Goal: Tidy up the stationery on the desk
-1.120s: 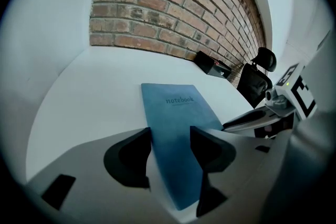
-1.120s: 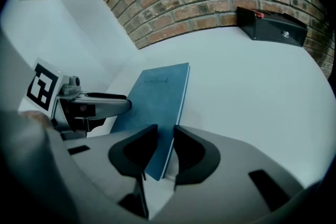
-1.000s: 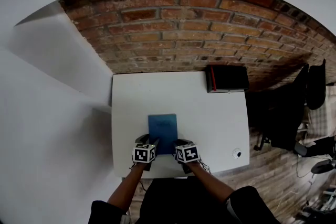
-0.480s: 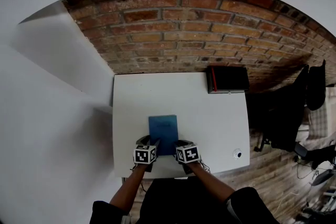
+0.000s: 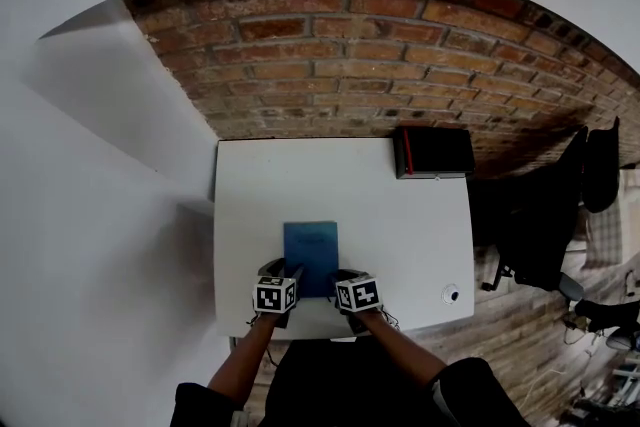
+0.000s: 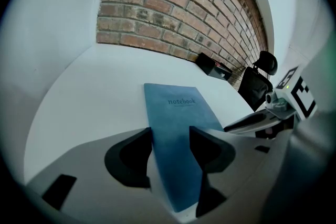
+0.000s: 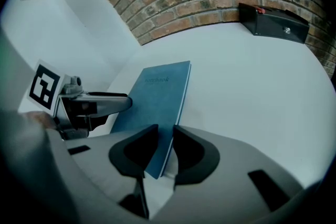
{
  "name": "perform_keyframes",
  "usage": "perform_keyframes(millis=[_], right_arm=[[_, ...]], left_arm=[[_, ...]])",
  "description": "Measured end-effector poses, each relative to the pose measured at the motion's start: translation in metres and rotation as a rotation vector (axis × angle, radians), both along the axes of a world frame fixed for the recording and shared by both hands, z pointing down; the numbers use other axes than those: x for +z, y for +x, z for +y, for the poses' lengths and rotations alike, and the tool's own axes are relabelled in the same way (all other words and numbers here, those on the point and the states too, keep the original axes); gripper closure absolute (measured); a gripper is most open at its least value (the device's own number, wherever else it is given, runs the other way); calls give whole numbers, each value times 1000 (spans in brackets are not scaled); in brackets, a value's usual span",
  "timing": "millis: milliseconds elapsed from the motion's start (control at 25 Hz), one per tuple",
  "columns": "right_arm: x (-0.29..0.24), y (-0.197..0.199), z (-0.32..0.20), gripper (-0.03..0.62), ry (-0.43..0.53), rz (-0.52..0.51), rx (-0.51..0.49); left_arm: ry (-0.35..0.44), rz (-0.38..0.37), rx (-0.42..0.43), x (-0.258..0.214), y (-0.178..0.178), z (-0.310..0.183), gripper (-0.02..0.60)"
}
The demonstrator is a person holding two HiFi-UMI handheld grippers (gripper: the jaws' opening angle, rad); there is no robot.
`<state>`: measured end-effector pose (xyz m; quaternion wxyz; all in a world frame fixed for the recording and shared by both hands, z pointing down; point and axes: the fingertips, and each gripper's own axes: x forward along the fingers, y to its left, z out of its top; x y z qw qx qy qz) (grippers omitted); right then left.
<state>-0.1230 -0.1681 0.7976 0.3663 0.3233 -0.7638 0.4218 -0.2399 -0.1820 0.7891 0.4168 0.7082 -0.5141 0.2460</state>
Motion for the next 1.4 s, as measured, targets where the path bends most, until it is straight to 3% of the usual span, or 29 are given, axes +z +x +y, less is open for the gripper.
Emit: perform_keyframes(millis=[640, 880, 1000, 1200, 1400], right_arm=[[3, -1, 0, 487, 45, 26, -14], [4, 0, -1, 487, 22, 9, 8], [-7, 4, -1, 488, 115, 16, -6], [-37, 11, -1, 497, 238, -20, -31], [-66, 41, 17, 560, 362, -24, -55]], left_arm=[[-11, 26, 1, 2, -1, 0, 344], [-18, -5, 31, 5, -1, 1, 353], [-9, -22, 7, 2, -6, 1, 362], [110, -93, -63, -29, -14, 3, 367], [211, -106, -46, -60, 13, 32, 502]])
